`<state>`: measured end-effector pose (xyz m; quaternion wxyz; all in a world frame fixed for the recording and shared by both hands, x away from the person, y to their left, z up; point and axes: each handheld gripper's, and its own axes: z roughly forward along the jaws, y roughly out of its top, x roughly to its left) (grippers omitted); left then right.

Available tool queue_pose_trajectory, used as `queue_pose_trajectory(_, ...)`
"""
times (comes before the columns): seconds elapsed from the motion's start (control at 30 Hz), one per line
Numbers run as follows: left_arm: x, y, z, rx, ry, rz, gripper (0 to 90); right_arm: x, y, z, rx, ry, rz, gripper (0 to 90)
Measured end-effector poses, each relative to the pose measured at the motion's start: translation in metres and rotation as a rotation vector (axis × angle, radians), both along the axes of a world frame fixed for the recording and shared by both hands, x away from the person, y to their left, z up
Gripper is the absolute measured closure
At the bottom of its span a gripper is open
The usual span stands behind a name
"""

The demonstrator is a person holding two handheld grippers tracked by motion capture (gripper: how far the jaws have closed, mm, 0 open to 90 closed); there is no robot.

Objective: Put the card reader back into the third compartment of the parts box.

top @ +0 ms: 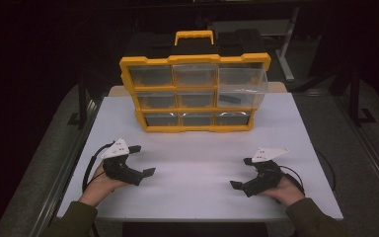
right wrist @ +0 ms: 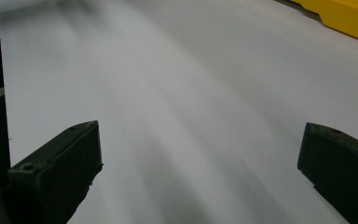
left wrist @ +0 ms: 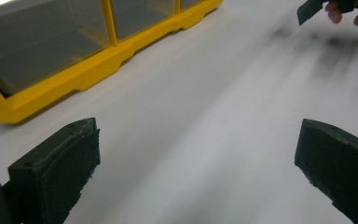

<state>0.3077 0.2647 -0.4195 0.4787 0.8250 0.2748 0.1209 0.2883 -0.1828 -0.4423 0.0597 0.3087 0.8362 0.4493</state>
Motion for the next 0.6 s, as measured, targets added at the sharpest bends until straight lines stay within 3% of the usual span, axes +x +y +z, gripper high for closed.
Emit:
queue_pose_trajectory(0.13,-0.004,0.0,-0.009,0.042,-0.008,0.0,0.0,0.0,0.0,0.0,-0.001,-0.001,0.0,0.0)
queue_pose_trajectory(0.6,-0.007,0.001,-0.018,0.076,0.005,-0.009,0.0,0.0,0.0,-0.001,-0.006,-0.001,0.005,0.0)
